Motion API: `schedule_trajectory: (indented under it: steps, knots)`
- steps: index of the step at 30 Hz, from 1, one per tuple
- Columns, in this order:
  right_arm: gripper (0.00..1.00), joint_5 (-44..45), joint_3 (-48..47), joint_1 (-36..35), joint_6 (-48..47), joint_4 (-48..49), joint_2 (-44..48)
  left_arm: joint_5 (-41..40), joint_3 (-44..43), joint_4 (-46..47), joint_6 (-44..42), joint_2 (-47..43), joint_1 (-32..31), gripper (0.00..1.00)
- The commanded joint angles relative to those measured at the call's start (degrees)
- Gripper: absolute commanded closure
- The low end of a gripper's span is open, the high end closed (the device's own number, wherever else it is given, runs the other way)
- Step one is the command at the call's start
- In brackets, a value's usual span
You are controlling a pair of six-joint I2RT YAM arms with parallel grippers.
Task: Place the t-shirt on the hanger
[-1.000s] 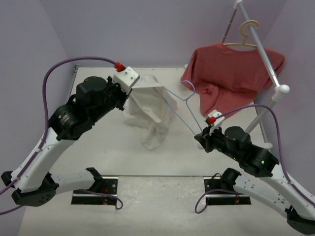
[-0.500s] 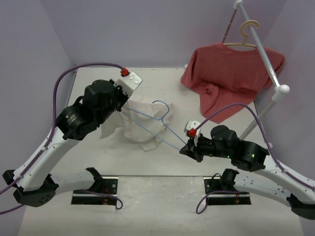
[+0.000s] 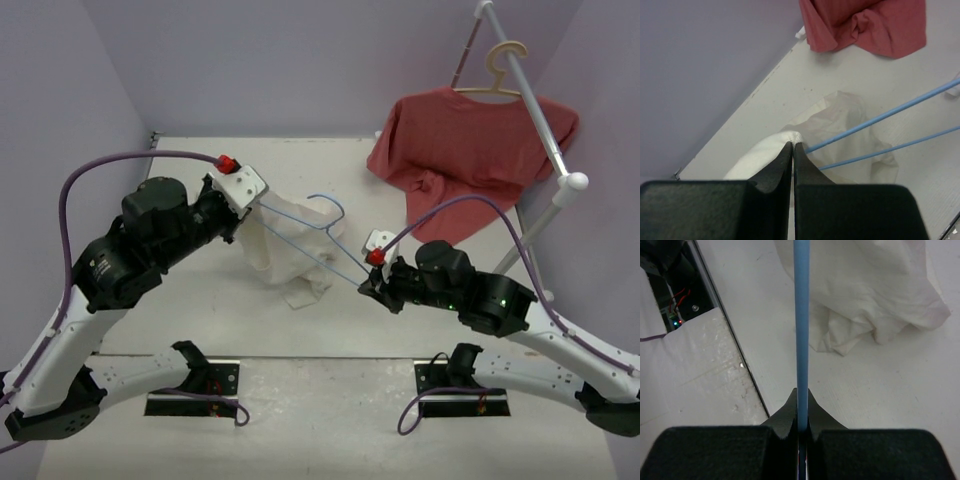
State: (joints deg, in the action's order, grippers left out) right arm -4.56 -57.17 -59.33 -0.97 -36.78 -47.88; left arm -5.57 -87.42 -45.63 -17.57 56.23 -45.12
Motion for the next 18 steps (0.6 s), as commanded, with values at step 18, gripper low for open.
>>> schedule_trajectory:
  steps: [18]
  knots:
    - [1.0, 19.6, -3.5, 1.1, 3.4, 5.5, 3.9, -1.1, -1.2, 6.6, 3.0, 0.0, -0.5, 1.0]
